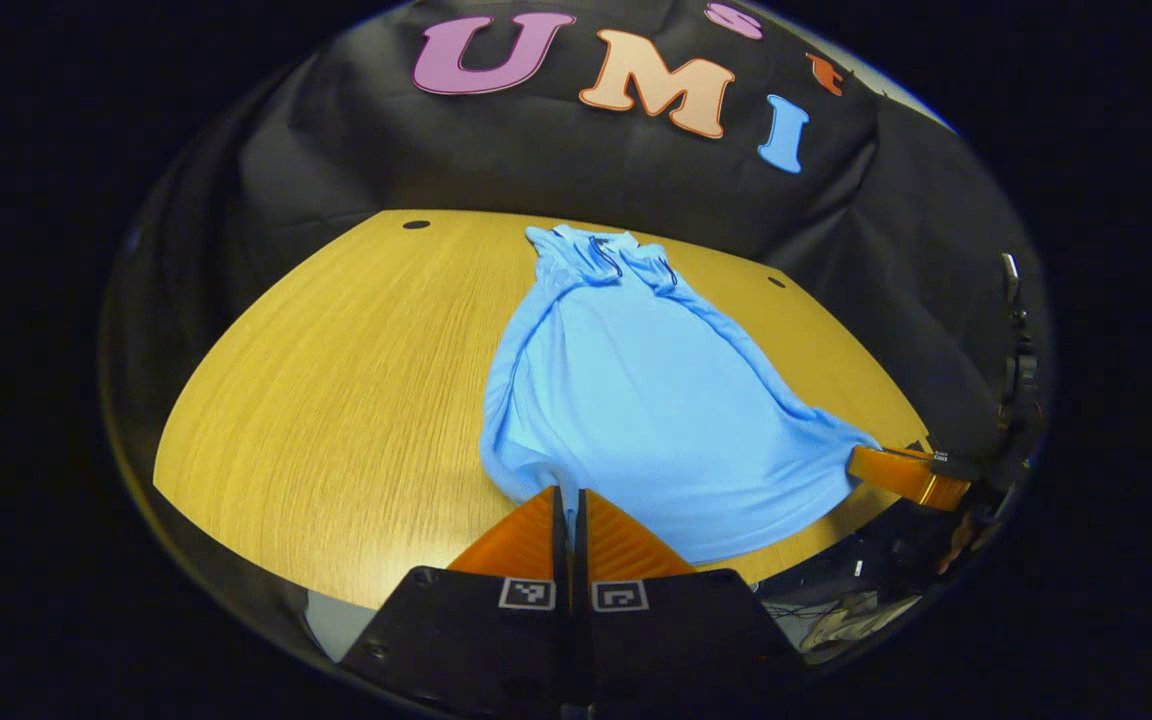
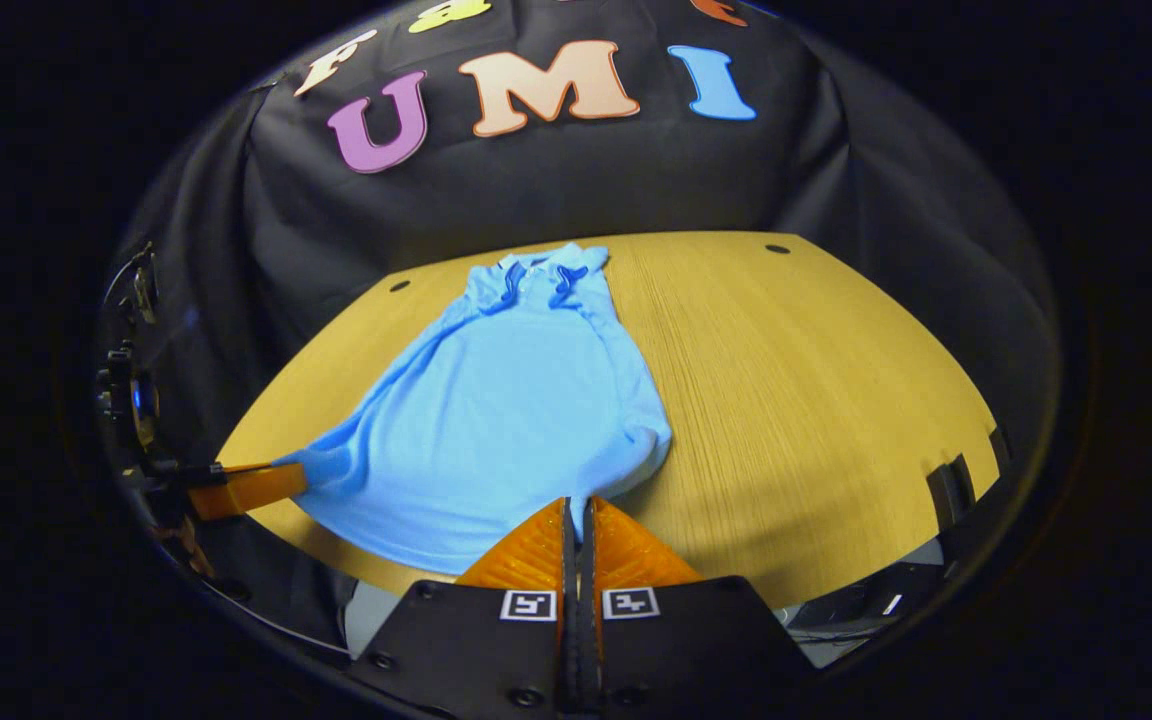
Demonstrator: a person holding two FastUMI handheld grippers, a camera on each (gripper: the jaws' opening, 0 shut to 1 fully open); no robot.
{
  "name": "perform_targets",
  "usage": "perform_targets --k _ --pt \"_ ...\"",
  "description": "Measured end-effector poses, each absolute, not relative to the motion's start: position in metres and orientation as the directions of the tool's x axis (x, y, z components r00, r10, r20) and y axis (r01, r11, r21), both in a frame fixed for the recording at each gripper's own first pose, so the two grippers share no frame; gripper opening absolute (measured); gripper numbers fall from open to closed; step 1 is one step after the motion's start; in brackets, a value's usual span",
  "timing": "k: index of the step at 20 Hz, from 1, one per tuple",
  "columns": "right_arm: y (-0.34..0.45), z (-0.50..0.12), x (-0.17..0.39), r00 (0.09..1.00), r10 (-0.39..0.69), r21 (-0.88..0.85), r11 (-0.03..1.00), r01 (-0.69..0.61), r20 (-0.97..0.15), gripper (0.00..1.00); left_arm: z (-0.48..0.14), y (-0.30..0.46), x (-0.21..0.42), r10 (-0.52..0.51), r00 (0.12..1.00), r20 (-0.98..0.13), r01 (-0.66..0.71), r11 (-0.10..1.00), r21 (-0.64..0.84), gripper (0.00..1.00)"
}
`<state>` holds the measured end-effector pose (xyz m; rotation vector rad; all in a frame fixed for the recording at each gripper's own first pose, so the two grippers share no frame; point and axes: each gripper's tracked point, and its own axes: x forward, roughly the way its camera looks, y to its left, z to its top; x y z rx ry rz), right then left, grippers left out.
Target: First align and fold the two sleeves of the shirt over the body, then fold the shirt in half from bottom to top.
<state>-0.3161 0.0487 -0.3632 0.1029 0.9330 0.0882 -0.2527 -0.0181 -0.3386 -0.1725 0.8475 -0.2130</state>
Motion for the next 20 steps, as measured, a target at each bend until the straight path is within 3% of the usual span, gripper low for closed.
perform_targets --k 9,20 --pt "0.056 -0.313 -0.193 0.702 0.169 0.162 0.984 -0.077 -0.692 0.02 -0.273 -0.035 -0.145 -0.276 0.715 -0.642 0.158 0.959 -0.236 0.00" --pt "0.048 -0.309 -0.048 0.751 0.237 0.197 0.970 -0.144 -0.617 0.02 -0.242 -0.048 -0.002 -0.193 0.786 -0.587 0.093 0.976 -0.196 0.00"
